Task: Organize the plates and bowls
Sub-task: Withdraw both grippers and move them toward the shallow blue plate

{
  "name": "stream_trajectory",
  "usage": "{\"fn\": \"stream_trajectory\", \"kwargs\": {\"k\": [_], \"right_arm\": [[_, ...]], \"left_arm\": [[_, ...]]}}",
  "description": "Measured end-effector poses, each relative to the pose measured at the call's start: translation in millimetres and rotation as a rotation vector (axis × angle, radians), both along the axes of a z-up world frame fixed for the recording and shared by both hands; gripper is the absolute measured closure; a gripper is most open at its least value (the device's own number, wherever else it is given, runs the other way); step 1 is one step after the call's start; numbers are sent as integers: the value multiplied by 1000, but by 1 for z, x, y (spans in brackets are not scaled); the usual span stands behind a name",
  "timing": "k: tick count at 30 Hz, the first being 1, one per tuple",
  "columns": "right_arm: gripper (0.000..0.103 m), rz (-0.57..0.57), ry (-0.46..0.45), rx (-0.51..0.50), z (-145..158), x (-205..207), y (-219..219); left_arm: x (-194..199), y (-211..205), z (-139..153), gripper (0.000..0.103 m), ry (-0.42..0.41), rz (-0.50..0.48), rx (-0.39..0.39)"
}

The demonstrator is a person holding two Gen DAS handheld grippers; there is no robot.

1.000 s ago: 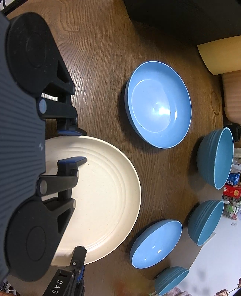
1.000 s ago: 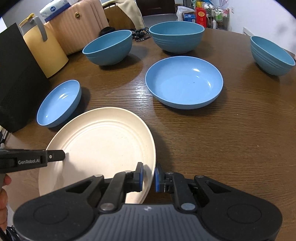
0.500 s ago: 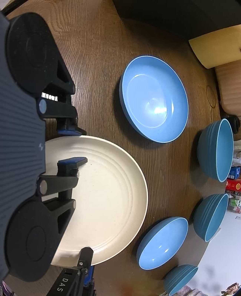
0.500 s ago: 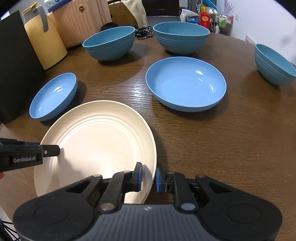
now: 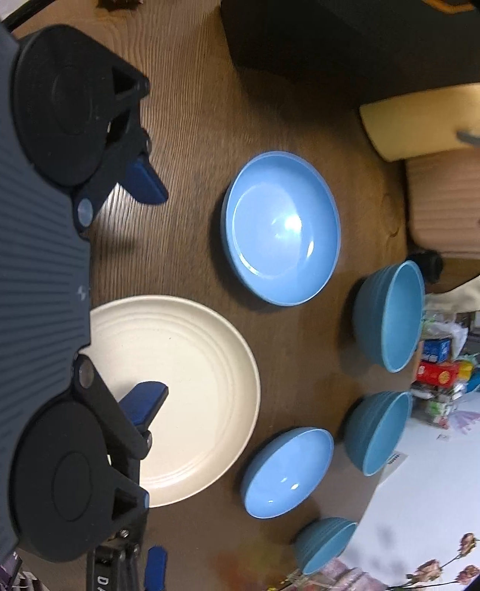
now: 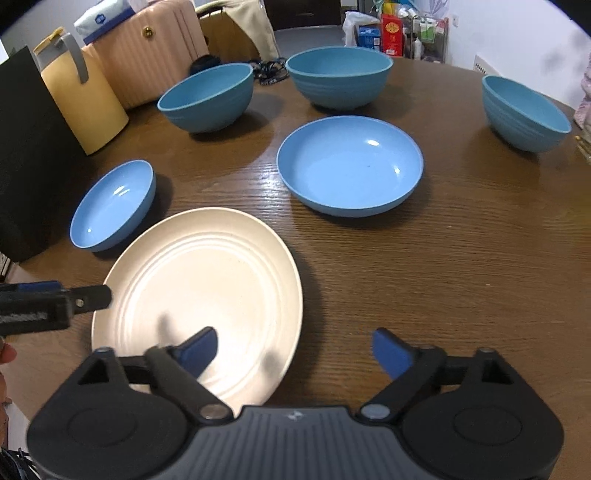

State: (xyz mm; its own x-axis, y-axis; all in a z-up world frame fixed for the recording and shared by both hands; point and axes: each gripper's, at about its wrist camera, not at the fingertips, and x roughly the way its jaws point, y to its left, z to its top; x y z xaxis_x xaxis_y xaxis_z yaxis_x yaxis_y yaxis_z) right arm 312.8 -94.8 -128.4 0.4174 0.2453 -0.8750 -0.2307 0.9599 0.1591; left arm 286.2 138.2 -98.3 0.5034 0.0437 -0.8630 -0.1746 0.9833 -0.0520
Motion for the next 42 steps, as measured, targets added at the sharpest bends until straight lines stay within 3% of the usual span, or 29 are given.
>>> {"fn": "stream_trajectory", "kwargs": {"k": [2, 9, 17, 23, 36, 42], "right_arm": [[0, -15, 20, -11, 5, -5, -2], [0, -51, -5, -1, 32, -36, -8], [0, -109, -53, -3, 54, -75, -3], [0, -157, -82, 10, 63, -103, -7], [0, -157, -117, 8, 80, -144, -26], [0, -155, -112, 5, 87, -165, -32]], "left_arm": [[-3, 0, 7, 0, 4, 4, 13], [-25, 4, 31, 0, -30, -30, -33], [-51, 1, 51, 0, -98, -125, -16], [-68, -5, 59, 0, -92, -185, -8], [-109, -29, 89, 0, -145, -173, 30], [-132, -34, 95, 0, -127, -133, -9]]}}
